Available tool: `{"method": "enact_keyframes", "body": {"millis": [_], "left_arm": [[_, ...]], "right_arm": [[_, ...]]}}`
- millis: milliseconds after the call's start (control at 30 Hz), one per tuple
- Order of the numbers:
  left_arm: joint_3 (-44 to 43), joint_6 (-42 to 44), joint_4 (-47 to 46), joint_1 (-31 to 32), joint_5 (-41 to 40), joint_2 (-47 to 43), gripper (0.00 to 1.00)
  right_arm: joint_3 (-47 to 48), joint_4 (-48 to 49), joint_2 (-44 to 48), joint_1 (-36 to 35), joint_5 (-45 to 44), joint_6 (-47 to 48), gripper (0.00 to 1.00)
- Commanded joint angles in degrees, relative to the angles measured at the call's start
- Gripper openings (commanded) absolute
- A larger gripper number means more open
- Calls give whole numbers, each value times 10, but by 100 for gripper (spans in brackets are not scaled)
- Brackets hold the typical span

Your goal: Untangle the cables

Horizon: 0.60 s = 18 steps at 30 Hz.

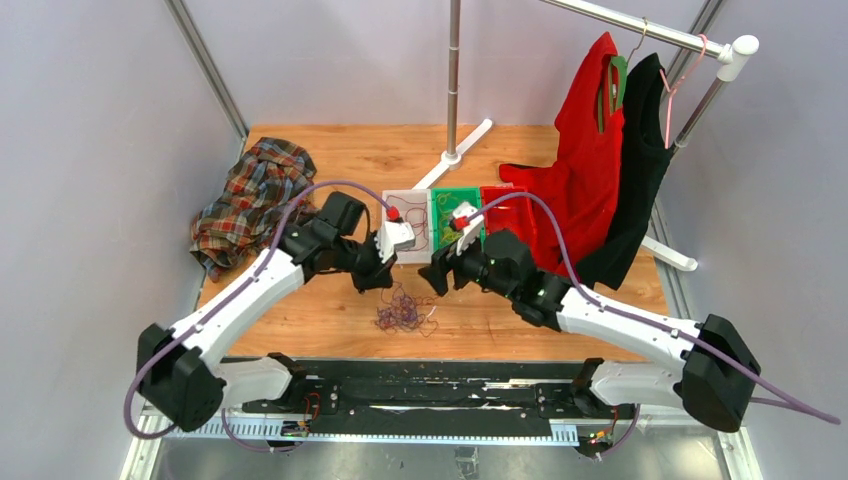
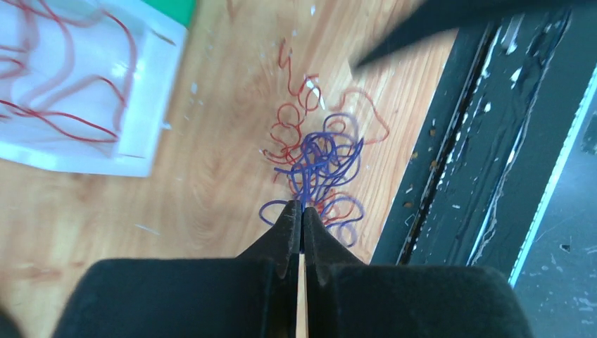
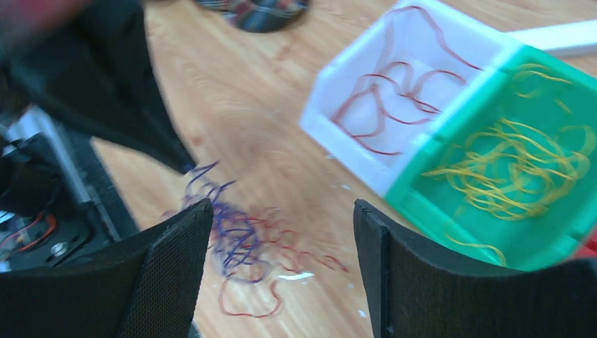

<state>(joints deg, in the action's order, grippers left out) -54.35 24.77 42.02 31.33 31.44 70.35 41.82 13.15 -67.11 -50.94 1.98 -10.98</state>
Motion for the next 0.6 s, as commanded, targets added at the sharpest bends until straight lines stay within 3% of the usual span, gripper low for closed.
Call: {"method": "enact_keyframes", "body": {"millis": [0, 267, 567], "left_arm": [[-60, -12, 66, 3, 4, -52, 1], [-136, -11, 139, 3, -4, -88, 1], [-211, 29, 214, 3, 18, -82, 1]], "right_arm": [[-19, 86, 1, -65, 22, 24, 73], [-3, 180, -40, -136, -9, 41, 73], [20, 224, -109, -148, -131, 55, 70]]}}
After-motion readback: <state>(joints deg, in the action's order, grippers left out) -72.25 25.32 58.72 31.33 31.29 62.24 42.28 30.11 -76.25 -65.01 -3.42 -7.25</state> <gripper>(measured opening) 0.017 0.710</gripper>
